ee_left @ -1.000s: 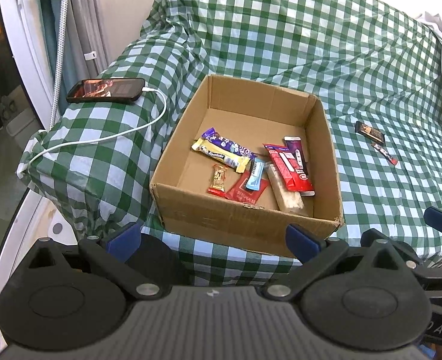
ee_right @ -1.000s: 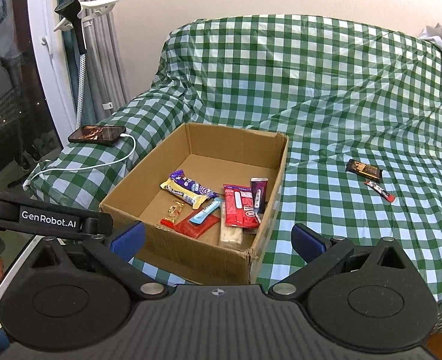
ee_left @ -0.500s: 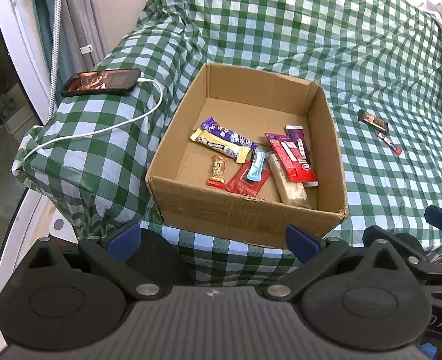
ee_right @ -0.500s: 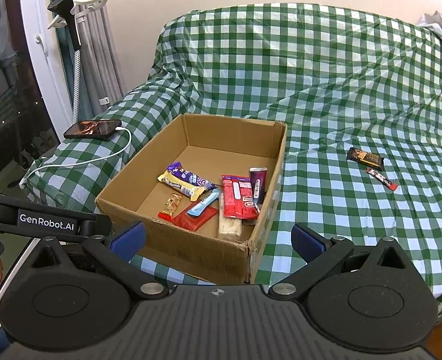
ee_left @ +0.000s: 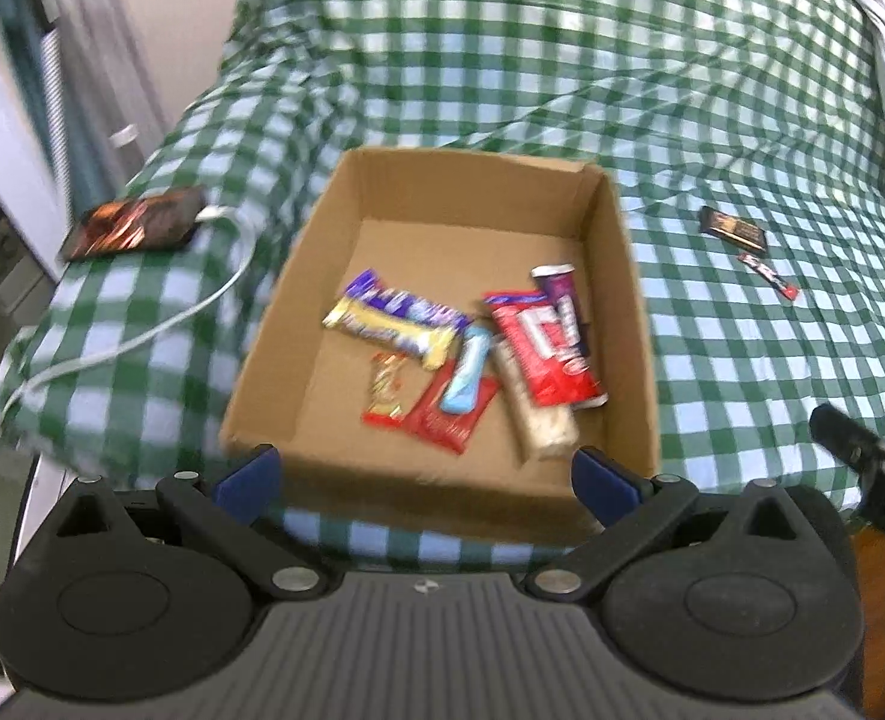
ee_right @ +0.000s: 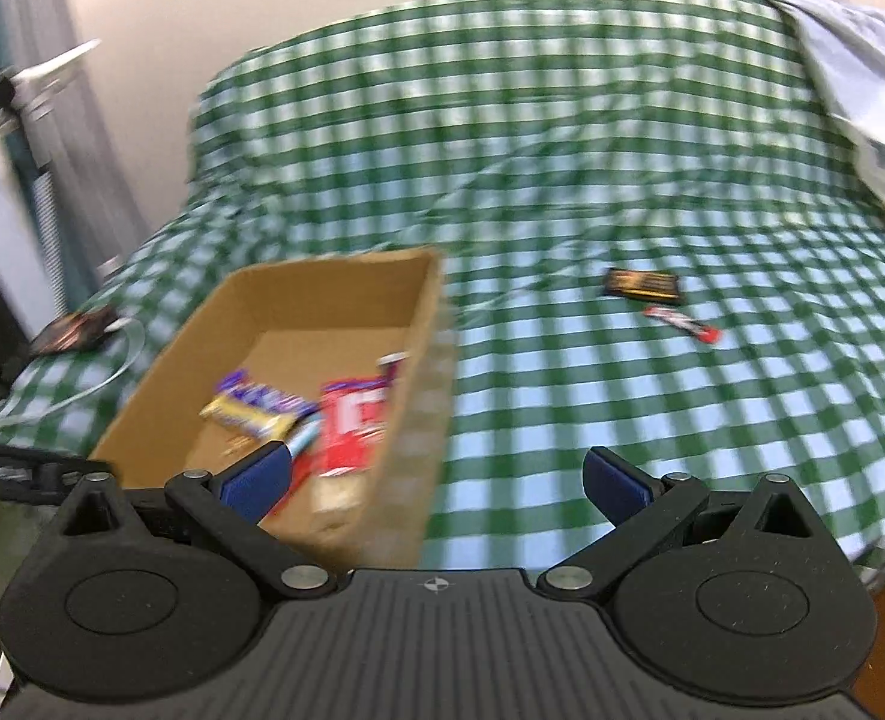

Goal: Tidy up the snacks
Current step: 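Lift both open grippers up out of the box, then grasp the dark biscuit bar with the left gripper while the right grasps the red Nescafé stick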

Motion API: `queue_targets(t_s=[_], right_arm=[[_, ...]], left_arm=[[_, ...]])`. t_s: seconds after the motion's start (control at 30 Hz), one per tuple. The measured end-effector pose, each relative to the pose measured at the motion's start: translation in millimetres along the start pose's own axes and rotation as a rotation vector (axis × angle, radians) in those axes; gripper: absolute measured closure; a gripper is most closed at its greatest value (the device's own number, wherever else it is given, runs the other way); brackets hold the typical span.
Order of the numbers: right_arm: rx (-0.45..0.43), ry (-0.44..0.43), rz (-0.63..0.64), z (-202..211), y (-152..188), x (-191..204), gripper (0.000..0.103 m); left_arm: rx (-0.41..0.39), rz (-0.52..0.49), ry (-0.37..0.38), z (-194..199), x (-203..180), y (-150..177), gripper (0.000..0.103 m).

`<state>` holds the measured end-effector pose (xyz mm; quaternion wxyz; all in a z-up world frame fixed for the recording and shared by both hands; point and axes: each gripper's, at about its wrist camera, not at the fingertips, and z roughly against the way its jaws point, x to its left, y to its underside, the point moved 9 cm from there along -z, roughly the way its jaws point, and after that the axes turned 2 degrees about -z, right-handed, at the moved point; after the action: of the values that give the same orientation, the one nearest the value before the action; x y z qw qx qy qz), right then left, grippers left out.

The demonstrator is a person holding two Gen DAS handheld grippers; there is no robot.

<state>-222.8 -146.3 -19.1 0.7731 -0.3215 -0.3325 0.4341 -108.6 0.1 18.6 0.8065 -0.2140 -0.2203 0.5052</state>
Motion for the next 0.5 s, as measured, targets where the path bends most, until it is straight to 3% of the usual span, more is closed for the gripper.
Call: queue_targets(t_s=[0.27, 0.37, 0.5], right_arm=[[-0.038, 0.177, -0.049, -53.9, -38.3, -118.4, 0.001], [-0.025, 0.226, -0.043, -97.1, -52.9, -165.1, 0.001], [0.019, 0.227, -0.004, -174.4, -69.0, -212.7, 0.001]], left_arm=[[0.043, -0.118, 0.069, -41.6, -81.8, -65.2, 0.000], [0.066, -0.141, 0.085, -66.6, -110.0, -90.0, 0.000], [0.092, -0.164, 0.097, -101.6, -145.2, -117.3, 0.000]])
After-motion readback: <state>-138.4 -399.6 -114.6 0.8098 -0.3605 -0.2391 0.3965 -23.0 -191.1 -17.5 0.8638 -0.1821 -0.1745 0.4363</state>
